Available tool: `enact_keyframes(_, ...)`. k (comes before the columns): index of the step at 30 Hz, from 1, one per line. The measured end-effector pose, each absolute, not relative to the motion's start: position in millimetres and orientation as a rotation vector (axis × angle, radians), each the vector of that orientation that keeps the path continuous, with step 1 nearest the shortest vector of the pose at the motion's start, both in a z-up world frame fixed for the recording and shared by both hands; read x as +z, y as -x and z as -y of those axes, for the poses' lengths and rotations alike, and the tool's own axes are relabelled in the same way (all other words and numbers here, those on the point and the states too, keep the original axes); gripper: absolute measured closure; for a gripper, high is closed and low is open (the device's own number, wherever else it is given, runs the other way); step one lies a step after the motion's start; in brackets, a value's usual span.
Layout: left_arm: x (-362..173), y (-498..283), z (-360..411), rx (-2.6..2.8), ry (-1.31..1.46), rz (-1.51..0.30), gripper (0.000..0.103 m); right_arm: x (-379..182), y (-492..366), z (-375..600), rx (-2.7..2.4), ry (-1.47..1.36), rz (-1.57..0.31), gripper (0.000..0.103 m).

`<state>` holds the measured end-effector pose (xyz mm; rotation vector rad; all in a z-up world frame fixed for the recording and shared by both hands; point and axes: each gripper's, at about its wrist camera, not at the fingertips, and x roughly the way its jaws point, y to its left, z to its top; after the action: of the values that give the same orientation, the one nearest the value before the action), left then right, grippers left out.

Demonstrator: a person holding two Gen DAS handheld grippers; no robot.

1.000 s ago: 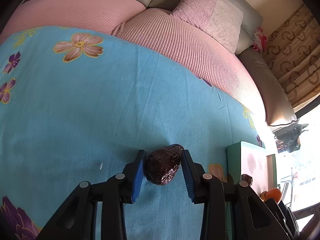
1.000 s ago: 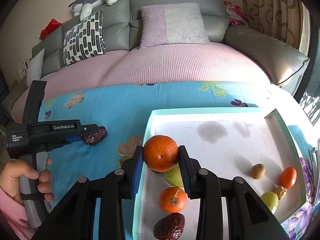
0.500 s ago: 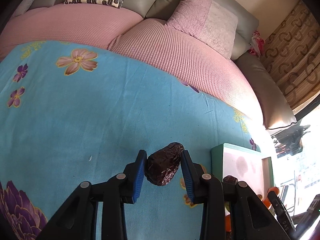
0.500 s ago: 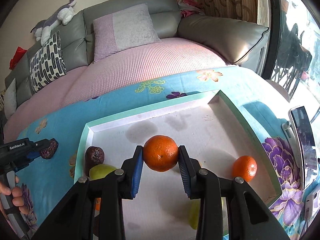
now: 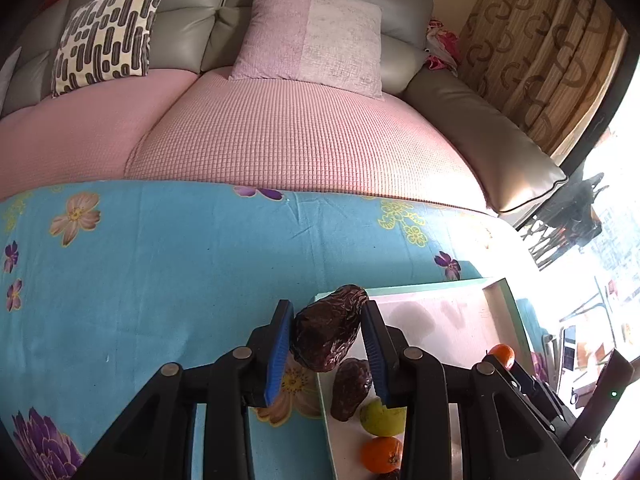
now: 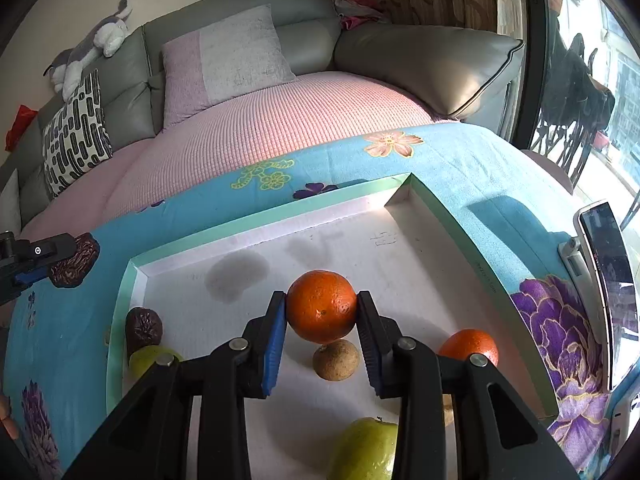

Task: Organize fruits
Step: 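Carry the tangerine in the right gripper over the tray while the left carries the date there, then open the right gripper to set the tangerine in the tray while the left releases the date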

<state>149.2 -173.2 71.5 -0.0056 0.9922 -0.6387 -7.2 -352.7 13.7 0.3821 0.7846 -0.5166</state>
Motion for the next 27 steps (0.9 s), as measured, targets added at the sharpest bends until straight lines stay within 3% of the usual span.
enact_keyframes(11,42.7,-142.8,235.1,-0.669,-0.111,-1.021,0.066,0.3,-2.2,357.5,-0.522,-0.36,-0.799,0.067)
enact_keyframes(27,14.3,-147.8,242.9,-0.638,-0.114,-1.093,0.066,-13.4,-7.0,357.5,-0.534,-0.338,-0.868,0.067)
